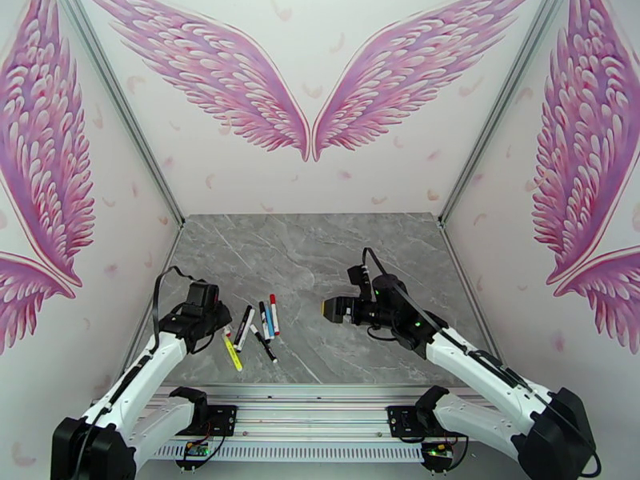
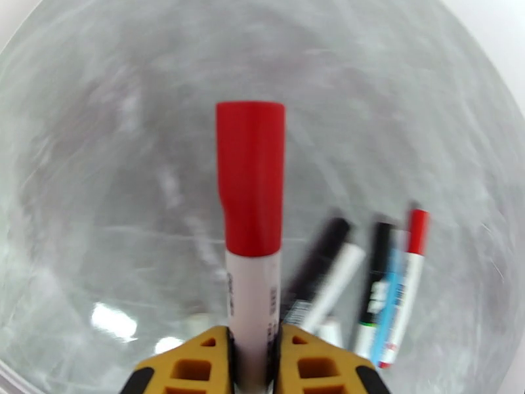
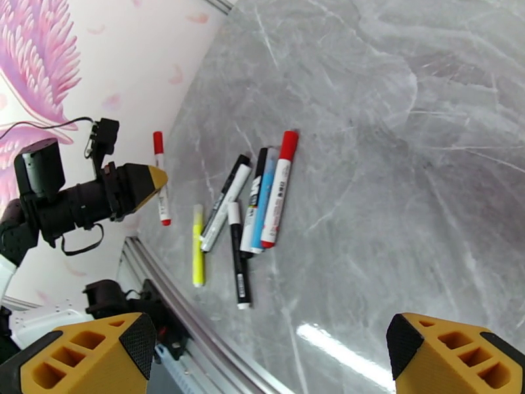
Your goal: Open the pen caps
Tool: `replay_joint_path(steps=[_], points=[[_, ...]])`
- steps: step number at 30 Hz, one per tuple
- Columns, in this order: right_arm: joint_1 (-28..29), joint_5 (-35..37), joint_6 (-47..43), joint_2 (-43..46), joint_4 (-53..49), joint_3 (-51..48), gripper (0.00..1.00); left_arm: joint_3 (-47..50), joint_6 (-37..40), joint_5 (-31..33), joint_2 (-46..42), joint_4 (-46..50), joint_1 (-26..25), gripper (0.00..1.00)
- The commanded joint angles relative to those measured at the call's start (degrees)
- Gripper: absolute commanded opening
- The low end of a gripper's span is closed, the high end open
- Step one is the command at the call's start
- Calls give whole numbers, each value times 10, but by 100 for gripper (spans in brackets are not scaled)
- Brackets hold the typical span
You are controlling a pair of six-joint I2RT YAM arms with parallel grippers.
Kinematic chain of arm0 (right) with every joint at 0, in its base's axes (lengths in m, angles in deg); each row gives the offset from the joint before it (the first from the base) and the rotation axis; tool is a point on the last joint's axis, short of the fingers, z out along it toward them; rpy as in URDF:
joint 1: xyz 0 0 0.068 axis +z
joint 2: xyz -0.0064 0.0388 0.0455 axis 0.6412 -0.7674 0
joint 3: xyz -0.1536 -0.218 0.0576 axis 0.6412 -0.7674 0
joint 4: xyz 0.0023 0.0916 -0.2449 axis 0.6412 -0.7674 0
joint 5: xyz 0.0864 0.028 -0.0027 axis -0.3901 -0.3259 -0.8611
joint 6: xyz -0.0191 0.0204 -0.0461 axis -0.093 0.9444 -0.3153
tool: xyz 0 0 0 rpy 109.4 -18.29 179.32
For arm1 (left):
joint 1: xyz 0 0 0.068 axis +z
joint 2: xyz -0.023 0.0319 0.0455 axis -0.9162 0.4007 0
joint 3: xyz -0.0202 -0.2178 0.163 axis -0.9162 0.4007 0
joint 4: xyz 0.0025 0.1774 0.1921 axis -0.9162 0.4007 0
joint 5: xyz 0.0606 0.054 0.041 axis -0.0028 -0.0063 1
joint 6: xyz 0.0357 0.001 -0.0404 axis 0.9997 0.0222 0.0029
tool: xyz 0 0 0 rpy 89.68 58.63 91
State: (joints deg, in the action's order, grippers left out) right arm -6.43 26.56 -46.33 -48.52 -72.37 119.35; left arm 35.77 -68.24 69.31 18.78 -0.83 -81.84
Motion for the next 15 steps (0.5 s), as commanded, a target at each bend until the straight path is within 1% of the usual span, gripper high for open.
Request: replay_joint_path(steps=[1, 2, 4, 10, 12, 15], points=[[3, -51, 44, -6, 3, 43, 95, -43, 38, -37, 5, -54, -65, 15], [3, -58, 48, -8, -2, 51, 94, -50, 45, -41, 9, -67, -85, 15], [0, -75, 52, -12, -11, 70, 89, -63, 69, -74, 22, -107, -123, 15], [-23, -113, 47, -33, -70, 132, 78, -106, 130, -152, 68, -160, -203, 15], [-27, -107, 43, -35, -81, 144, 74, -118, 140, -178, 79, -177, -222, 15], [-29, -80, 34, -37, -108, 163, 70, -127, 140, -203, 88, -208, -241, 15]])
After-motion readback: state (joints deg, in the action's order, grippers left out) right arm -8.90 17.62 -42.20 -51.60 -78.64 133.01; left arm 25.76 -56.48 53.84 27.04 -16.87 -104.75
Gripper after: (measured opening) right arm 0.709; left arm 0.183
